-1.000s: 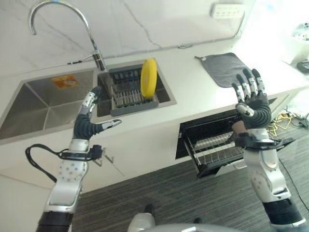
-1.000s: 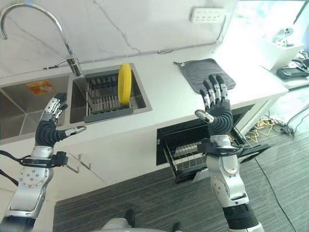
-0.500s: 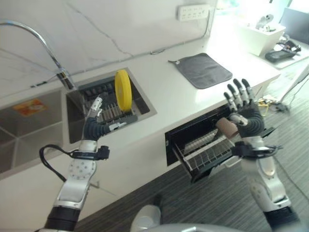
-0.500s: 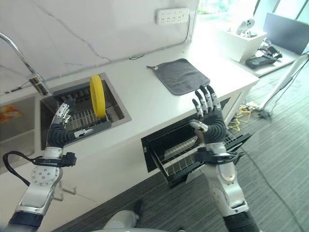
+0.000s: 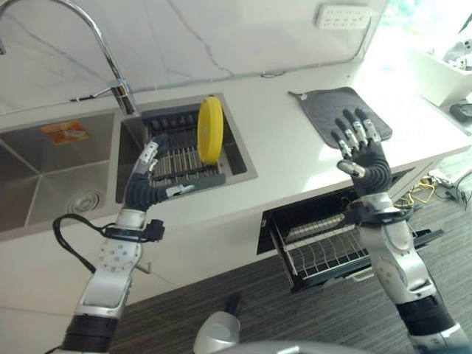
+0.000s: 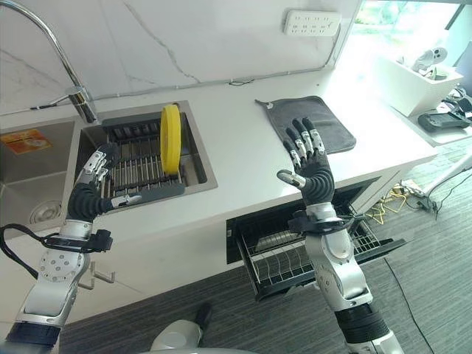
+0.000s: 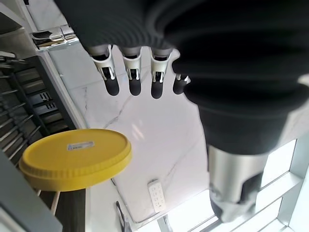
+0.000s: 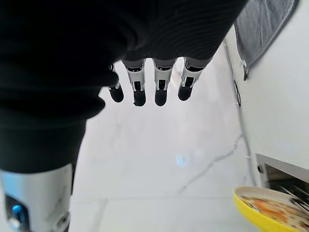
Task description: Place the dishes in the dishwasher.
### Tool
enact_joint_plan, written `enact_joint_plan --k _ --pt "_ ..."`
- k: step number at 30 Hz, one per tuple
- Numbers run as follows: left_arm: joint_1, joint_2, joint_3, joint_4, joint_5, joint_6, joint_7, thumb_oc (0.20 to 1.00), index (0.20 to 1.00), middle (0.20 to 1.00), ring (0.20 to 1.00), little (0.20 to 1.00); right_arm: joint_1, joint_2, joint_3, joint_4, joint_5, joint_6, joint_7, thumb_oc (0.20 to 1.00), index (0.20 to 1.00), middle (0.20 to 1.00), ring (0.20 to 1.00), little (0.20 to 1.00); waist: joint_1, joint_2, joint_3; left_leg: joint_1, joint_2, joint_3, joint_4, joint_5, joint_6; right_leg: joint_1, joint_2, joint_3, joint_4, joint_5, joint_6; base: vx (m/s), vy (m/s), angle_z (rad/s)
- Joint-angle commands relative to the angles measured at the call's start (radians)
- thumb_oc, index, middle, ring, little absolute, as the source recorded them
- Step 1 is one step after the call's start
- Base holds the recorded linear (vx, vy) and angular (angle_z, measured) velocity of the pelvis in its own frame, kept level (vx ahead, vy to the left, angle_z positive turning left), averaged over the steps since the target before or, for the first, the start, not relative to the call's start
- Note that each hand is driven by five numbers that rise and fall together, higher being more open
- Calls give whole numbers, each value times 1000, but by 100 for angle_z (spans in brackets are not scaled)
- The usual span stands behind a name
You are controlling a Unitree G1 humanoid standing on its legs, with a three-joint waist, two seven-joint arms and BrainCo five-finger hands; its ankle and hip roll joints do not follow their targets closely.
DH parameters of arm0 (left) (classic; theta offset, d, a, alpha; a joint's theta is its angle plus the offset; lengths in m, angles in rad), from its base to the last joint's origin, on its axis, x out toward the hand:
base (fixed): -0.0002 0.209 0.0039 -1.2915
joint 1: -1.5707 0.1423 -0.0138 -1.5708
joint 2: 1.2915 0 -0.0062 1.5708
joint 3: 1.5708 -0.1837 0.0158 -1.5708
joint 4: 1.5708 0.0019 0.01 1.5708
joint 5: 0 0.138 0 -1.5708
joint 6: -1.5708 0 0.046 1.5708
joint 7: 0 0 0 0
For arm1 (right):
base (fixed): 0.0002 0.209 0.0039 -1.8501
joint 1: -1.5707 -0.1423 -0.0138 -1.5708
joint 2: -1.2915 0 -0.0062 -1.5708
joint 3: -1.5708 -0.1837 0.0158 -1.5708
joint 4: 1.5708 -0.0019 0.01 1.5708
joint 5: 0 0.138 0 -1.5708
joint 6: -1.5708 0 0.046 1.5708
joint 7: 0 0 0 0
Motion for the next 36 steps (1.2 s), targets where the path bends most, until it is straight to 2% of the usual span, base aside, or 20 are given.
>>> enact_joint_plan --k 1,3,6,11,15,20,26,29,31,36 --pt "-39 28 3 -24 27 -34 -8 1000 1000 1000 1000 1000 -51 1 24 -71 -32 11 15 1000 1000 1000 1000 1000 9 37 -64 23 70 -3 -31 -35 -16 -53 2 -40 57 8 -25 18 12 15" --pt "-46 31 -3 -24 22 -36 -15 1000 1000 1000 1000 1000 -73 6 42 -59 -28 29 -7 1000 1000 1000 1000 1000 18 35 -68 26 70 -10 -42 -29 -17 -47 2 -49 52 9 -24 25 11 8" --pt "-57 35 -17 -24 22 -39 -24 1000 1000 1000 1000 1000 -122 36 50 -3 89 37 -80 1000 1000 1000 1000 1000 37 26 -73 25 65 -30 -41 -29 -17 -39 5 -62 45 13 -25 46 11 17" --pt "-52 40 -23 -37 6 -43 -67 1000 1000 1000 1000 1000 -225 84 72 76 38 94 -134 1000 1000 1000 1000 1000 84 20 -71 22 54 -60 -12 -45 -9 -32 2 -100 54 9 -35 61 28 22" --pt "-50 57 -18 -44 -15 -52 -121 1000 1000 1000 1000 1000 -290 96 66 161 58 107 -151 1000 1000 1000 1000 1000 122 9 -78 26 48 -88 -25 -39 -9 -14 1 -143 48 11 -32 92 18 27" --pt "-49 83 -8 -50 -7 -57 -173 1000 1000 1000 1000 1000 -330 134 35 229 138 100 -168 1000 1000 1000 1000 1000 153 2 -83 32 41 -121 -34 -33 -5 2 1 -177 51 8 -30 99 16 32" --pt "-40 107 -1 -57 -37 -76 -221 1000 1000 1000 1000 1000 -363 148 -13 341 181 87 -186 1000 1000 1000 1000 1000 183 8 -82 39 39 -142 -32 -38 -6 21 -7 -206 57 2 -26 94 18 8" --pt "-46 125 -4 -56 -48 -77 -235 1000 1000 1000 1000 1000 -396 139 -41 407 188 57 -216 1000 1000 1000 1000 1000 194 9 -81 37 39 -148 -26 -40 -7 30 -11 -217 55 4 -23 77 -10 8" --pt "-45 138 -3 -55 -53 -83 -239 1000 1000 1000 1000 1000 -416 129 -63 435 161 14 -252 1000 1000 1000 1000 1000 200 10 -80 37 41 -152 -25 -42 -7 32 -12 -220 55 3 -22 55 -16 3" --pt "-35 155 -1 -36 -63 -92 -240 1000 1000 1000 1000 1000 -401 108 -96 413 163 -15 -278 1000 1000 1000 1000 1000 195 18 -81 41 43 -150 -22 -45 -6 31 -19 -223 61 3 -19 13 -3 1"
